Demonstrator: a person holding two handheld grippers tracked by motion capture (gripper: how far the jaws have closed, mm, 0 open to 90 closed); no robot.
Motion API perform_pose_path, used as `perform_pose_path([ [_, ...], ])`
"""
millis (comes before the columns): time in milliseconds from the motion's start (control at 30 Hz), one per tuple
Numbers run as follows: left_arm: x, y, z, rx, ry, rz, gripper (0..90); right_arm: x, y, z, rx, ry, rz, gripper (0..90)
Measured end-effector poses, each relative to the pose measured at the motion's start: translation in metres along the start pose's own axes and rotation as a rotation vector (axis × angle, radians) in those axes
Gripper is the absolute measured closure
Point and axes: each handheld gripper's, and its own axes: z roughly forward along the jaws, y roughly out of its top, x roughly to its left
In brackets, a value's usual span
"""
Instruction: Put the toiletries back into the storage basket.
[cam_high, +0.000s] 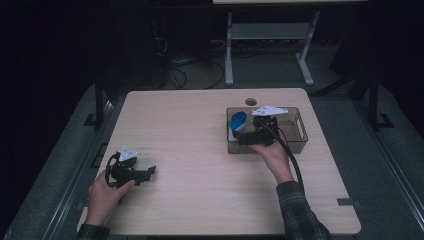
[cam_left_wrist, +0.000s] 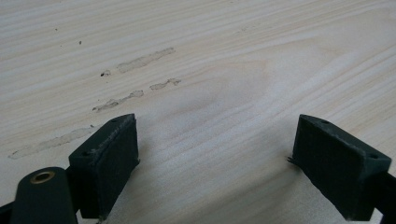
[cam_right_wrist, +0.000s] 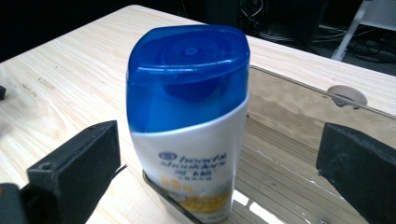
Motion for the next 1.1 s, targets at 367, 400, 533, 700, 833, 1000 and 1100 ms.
perform_pose_path([
  [367, 0.0, 0.0, 0.0, -0.001, 0.001, 0.004, 13.0, 0.0, -0.01, -0.019, 0.016, -0.012, -0.017, 0.0],
  [400, 0.0, 0.0, 0.0, 0.0, 0.001, 0.006, 13.0, 0.0, -0.012, -0.021, 0.012, -0.014, -0.016, 0.0],
  [533, 0.0, 0.0, 0.0, 0.0, 0.001, 0.005, 13.0, -0.002, -0.017, -0.027, 0.011, -0.017, -0.017, 0.0],
  [700, 0.0, 0.0, 0.0, -0.003, 0.0, -0.001, 13.0, -0.002, -0.027, -0.035, 0.021, -0.032, -0.028, 0.0],
  [833, 0.0, 0.0, 0.0, 0.0, 0.0, 0.003, 13.1, -0.002, -0.035, -0.042, 0.018, -0.036, -0.029, 0.0],
  [1000, 0.0, 0.0, 0.0, 0.0, 0.0, 0.004, 13.0, -0.001, -0.044, -0.05, 0.022, -0.041, -0.039, 0.0],
  [1100, 0.0, 0.0, 0.0, 0.0, 0.001, 0.003, 13.0, -0.001, -0.049, -0.055, 0.02, -0.046, -0.042, 0.0],
])
